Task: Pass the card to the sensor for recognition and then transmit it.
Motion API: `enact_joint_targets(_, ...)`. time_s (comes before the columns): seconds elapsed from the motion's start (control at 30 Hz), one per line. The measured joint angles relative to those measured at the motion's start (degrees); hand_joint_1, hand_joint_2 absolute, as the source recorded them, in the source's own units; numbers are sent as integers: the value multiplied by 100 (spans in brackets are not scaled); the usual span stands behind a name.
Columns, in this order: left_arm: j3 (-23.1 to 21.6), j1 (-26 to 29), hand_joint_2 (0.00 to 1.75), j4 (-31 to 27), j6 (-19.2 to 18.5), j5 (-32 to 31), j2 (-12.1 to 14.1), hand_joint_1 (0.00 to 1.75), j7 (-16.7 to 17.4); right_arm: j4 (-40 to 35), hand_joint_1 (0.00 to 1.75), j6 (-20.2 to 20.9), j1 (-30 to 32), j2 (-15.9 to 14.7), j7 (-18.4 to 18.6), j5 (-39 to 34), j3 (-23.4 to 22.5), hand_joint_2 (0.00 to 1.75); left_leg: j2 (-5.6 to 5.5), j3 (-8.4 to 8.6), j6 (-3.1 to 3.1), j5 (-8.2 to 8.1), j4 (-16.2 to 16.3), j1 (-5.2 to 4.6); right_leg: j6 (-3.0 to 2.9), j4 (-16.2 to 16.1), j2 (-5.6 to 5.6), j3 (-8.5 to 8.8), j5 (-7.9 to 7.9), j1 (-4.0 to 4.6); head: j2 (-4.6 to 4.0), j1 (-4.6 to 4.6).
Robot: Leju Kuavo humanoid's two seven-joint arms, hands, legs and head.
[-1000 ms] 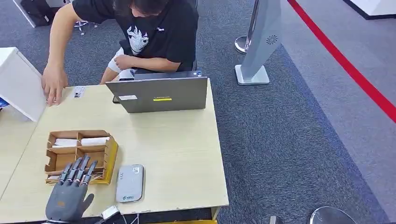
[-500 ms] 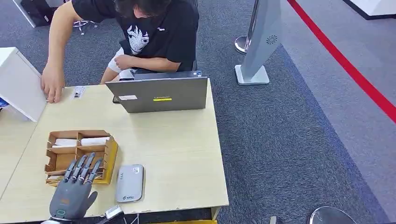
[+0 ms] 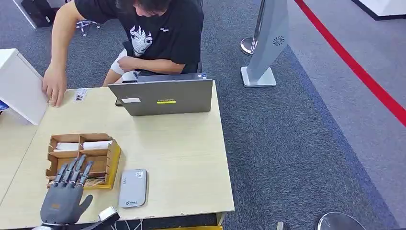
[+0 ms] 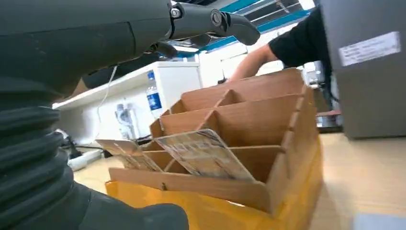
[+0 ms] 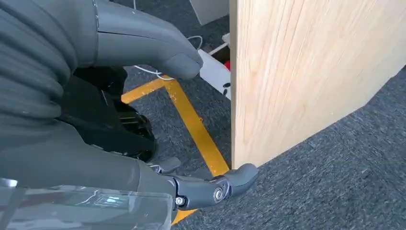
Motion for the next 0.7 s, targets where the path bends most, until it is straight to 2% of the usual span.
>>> enact_joint_targets(0.23,129,5,175,90,11,-136,11,0,-142,2,0,-2,0,2,2,55,-7,175,0,-2,0,0,0,-2,0,0,0,1,0,-1,0,2)
enact_joint_targets(0.7,129,3,175,179,103,-304,-31,0,-164,2,0,-52,0,9,2,66,-42,175,0,-1,0,0,0,-1,0,0,0,0,0,-1,0,0)
